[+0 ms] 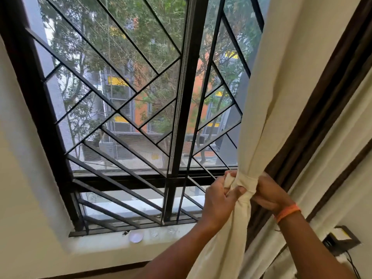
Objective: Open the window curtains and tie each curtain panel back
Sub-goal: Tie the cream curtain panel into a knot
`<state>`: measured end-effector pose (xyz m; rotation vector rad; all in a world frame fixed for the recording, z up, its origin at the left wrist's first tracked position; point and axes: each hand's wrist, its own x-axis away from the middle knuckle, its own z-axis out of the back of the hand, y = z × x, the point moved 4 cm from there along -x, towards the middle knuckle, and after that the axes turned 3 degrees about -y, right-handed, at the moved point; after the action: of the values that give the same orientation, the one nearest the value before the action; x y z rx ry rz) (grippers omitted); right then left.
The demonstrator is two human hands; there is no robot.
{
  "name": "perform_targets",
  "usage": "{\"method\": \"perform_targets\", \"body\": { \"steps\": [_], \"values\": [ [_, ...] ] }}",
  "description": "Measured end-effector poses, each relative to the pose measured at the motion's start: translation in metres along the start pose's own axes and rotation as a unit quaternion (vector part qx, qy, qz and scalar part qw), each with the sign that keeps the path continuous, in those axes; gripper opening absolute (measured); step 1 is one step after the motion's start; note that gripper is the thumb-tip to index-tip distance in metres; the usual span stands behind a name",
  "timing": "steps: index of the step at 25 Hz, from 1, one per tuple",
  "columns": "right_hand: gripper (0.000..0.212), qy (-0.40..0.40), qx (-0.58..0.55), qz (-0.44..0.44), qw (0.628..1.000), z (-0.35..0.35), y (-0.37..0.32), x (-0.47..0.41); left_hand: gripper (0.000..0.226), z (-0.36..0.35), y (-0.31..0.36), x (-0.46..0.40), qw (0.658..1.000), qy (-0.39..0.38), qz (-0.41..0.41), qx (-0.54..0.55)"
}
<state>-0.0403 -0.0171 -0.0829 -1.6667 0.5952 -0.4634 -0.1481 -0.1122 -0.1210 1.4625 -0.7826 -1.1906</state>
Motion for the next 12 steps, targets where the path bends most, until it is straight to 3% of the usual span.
{"method": "perform_targets", "body": {
  "steps": [3, 5, 6, 7, 9, 12],
  "values": [
    [0.071, -0.002, -0.091, 0.032, 0.995, 0.001, -0.006, 0.018, 0.026, 0.005, 0.007, -0.001, 0.990, 0.048, -0.017, -0.135],
    [0.060, 0.076, 0.066, 0.068, 0.993, -0.003, -0.006, 0.023, 0.023, 0.002, 0.015, -0.002, 0.983, 0.049, -0.034, -0.175],
    [0.043, 0.138, 0.174, 0.101, 0.970, -0.007, -0.007, 0.024, 0.023, -0.001, 0.018, -0.002, 0.983, 0.040, -0.031, -0.178],
    [0.026, 0.173, 0.208, 0.124, 0.955, -0.012, -0.007, 0.024, 0.024, -0.003, 0.021, -0.002, 0.984, 0.028, -0.020, -0.177],
    [0.022, 0.207, 0.148, 0.137, 0.957, -0.012, -0.004, 0.024, 0.032, 0.000, 0.020, -0.006, 0.993, -0.007, 0.020, -0.118],
    [0.054, 0.184, 0.043, 0.132, 0.973, -0.002, -0.001, 0.029, 0.026, 0.013, 0.020, -0.009, 0.983, -0.089, 0.130, 0.092]
  ]
}}
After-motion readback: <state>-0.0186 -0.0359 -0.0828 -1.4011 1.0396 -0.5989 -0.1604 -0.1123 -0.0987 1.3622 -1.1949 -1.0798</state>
